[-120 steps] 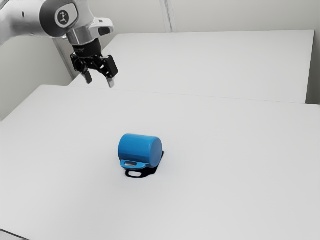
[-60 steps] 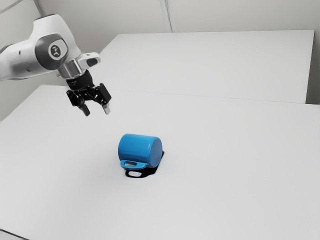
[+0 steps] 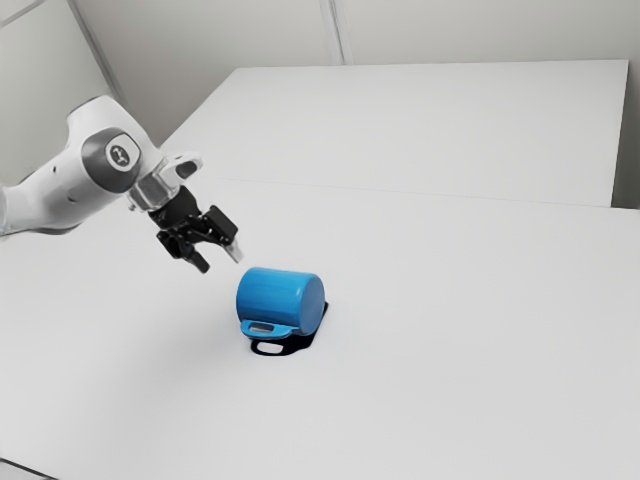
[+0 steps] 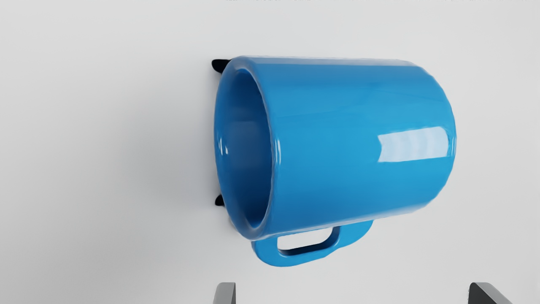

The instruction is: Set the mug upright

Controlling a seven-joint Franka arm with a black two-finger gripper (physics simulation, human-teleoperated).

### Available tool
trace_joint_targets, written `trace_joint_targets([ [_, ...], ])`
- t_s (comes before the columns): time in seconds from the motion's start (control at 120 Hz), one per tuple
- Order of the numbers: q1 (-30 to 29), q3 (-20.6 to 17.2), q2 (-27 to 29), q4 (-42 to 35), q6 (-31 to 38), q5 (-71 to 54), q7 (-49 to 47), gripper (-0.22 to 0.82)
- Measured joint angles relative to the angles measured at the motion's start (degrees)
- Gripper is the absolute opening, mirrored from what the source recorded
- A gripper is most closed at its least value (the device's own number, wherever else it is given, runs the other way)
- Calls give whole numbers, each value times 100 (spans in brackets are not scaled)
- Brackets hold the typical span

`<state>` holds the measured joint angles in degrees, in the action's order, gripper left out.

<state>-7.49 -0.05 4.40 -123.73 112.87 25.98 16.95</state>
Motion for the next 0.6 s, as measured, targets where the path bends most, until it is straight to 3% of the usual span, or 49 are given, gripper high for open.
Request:
trace_joint_targets([
  [0.6,-303,132,-761,-342,520,2361,2005,60],
])
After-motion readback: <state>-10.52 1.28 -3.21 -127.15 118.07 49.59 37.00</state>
